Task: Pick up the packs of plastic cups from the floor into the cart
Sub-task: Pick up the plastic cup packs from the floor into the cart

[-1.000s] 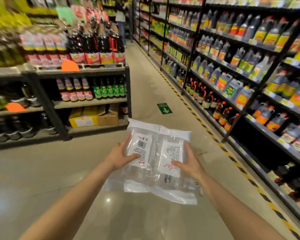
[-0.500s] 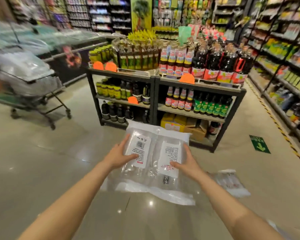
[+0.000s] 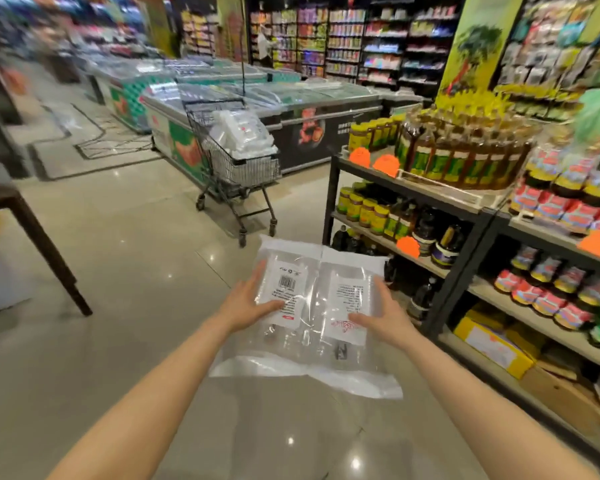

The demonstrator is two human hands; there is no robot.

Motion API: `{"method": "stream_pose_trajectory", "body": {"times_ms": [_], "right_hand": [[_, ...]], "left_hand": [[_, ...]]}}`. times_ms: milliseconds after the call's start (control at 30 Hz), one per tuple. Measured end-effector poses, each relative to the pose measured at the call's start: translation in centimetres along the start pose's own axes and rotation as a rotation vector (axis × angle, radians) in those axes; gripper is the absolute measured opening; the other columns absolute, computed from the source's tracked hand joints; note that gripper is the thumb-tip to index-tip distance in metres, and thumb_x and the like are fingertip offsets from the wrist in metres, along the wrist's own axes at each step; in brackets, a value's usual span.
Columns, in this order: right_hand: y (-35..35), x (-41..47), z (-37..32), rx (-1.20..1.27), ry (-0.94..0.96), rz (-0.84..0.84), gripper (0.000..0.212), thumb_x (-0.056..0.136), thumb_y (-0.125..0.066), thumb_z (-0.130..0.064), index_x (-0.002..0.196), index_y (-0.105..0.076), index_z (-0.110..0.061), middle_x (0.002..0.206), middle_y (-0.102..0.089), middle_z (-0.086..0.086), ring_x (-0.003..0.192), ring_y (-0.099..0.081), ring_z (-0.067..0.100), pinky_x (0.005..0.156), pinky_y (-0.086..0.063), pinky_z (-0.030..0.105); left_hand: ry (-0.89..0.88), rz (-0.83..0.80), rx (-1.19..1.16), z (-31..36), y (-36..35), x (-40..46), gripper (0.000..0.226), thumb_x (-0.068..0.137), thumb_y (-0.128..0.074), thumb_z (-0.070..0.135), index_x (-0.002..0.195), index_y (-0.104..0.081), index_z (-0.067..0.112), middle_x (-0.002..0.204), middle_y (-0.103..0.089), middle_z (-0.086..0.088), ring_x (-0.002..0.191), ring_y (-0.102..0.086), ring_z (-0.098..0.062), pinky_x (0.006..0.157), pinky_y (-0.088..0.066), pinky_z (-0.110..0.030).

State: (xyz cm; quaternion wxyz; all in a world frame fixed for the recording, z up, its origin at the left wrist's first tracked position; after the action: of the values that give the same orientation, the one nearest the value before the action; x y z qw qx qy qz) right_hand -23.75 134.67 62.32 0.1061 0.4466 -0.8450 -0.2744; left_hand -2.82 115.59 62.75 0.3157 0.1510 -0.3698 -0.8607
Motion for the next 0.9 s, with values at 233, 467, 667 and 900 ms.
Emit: {"method": "stream_pose_trajectory", "body": {"times_ms": [233,467,667,900], "right_hand": [[-1.0,15.3,-4.9,-0.010,0.111,-0.119,0.102,0.078,-0.076,-0.032,0.152,-0.007,-0.023,0.154,-0.026,-0.002,0.142,-0.025,0.022,0.116,-0.023,0.042],[-6.4,27.9,-8.3,-0.027,0.130,-0.233,0.103,0.079,-0.075,-0.035,0.153,-0.003,-0.022,0.156,-0.024,-0.001,0.143,-0.024,0.023,0.115,-0.020,0.042],[-14.0,39.3,-12.1,-0.088,0.164,-0.254,0.108,0.076,-0.075,-0.042,0.152,0.000,-0.027,0.158,-0.015,-0.007,0.144,-0.020,0.021,0.116,-0.018,0.044],[-23.0,52.2,-19.6,-0.190,0.213,-0.245,0.107,0.074,-0.074,-0.049,0.152,-0.004,-0.023,0.158,-0.018,-0.004,0.139,-0.032,0.026,0.110,-0.029,0.043]], "left_hand": [[0.120,0.121,0.040,-3.9,5.6,10.7,0.106,0.072,-0.059,0.072,0.150,0.004,0.038,0.151,-0.034,-0.003,0.135,-0.036,-0.027,0.108,-0.035,-0.043],[0.199,0.178,0.044,-12.3,10.6,18.9,0.100,0.055,-0.043,0.096,0.131,0.016,0.069,0.146,-0.040,-0.010,0.126,-0.045,-0.031,0.105,-0.038,-0.044],[0.241,0.194,0.113,-20.0,16.8,26.2,0.106,0.061,-0.044,0.091,0.144,0.010,0.052,0.142,-0.045,-0.011,0.124,-0.047,-0.030,0.098,-0.040,-0.037],[0.259,0.186,0.072,-29.2,27.7,35.5,0.100,0.075,-0.061,0.068,0.149,0.002,0.044,0.113,-0.062,-0.007,0.086,-0.057,-0.018,0.073,-0.046,-0.030]]}}
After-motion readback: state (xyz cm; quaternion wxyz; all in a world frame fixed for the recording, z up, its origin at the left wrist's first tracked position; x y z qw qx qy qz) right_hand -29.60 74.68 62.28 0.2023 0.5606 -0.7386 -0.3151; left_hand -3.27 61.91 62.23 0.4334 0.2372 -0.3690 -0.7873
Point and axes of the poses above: each hand's wrist, its own x-axis towards the middle knuckle, its own y-axis out of the back of the hand, z = x × y, the point moved 5 cm from there along x, towards the middle knuckle
